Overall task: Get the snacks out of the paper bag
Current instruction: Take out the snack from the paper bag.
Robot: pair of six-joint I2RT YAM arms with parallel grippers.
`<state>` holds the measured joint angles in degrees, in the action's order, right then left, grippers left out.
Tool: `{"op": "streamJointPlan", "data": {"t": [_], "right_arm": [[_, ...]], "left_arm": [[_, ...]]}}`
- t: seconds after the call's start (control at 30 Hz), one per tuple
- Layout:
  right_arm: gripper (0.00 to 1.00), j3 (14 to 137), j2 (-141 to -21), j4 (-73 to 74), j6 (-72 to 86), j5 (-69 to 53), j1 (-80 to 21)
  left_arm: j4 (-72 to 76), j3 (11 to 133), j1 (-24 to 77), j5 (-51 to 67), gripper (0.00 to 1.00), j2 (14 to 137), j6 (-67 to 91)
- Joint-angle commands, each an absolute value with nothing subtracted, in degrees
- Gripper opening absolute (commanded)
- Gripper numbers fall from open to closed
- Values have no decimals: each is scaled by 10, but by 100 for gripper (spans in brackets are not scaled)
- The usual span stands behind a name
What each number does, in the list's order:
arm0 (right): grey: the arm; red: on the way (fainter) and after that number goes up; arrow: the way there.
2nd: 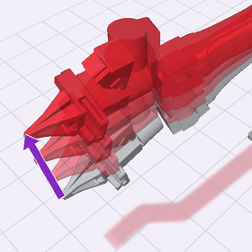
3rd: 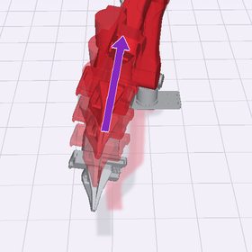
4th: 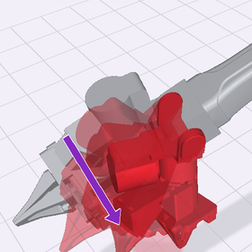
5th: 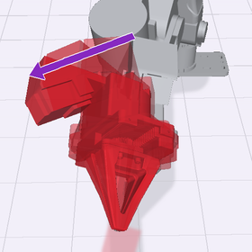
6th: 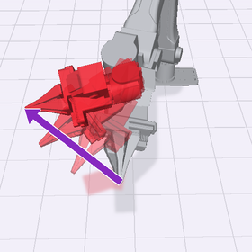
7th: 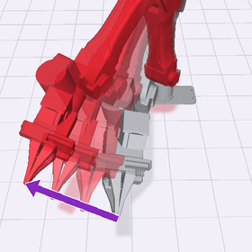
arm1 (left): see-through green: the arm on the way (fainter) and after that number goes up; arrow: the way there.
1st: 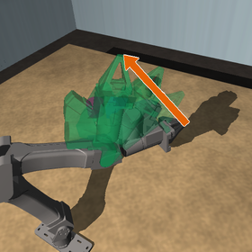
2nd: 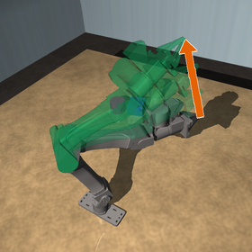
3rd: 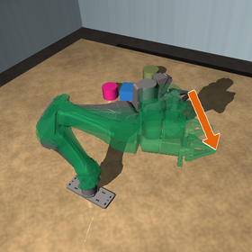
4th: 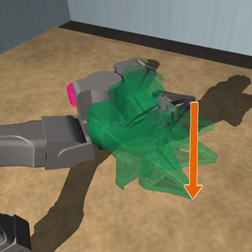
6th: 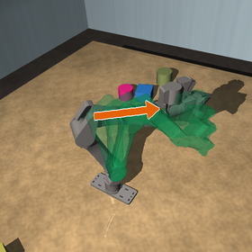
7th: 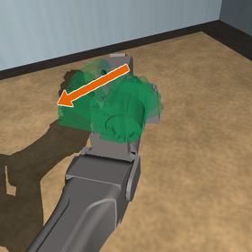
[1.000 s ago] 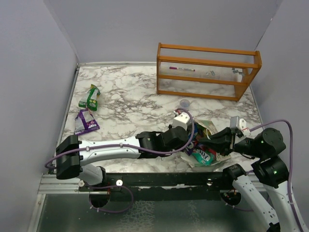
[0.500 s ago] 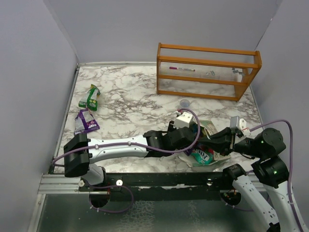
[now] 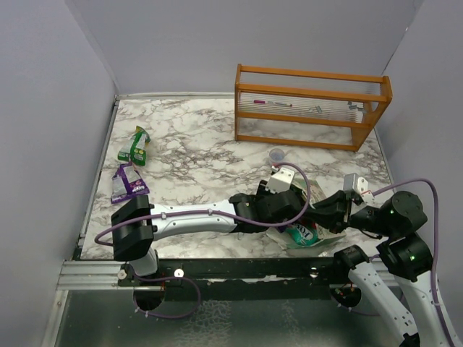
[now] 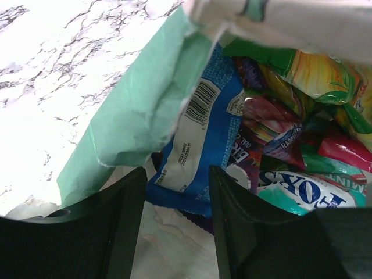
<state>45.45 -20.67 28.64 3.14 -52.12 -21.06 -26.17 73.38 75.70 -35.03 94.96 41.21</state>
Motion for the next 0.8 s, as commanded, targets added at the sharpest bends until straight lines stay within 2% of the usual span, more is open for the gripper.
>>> {"op": "streamJointPlan", "data": {"t": [0.0,0.1,0.3,0.5,0.77], "right_arm": [[2,458,-203,265,26,-514,-215],[2,457,-203,266,26,-513,-215],[2,458,-203,266,25,-509,-215],[2,458,-203,267,26,-508,-215],[2,458,-204,271,26,-495,-215]], "left_arm": [[-230,718,761,-332,46,969,420],[-215,718,762,-315,42,976,419],[-190,688,762,-315,27,950,423],[-145,653,762,-316,0,898,422],[-90,617,762,-268,0,794,417]]}}
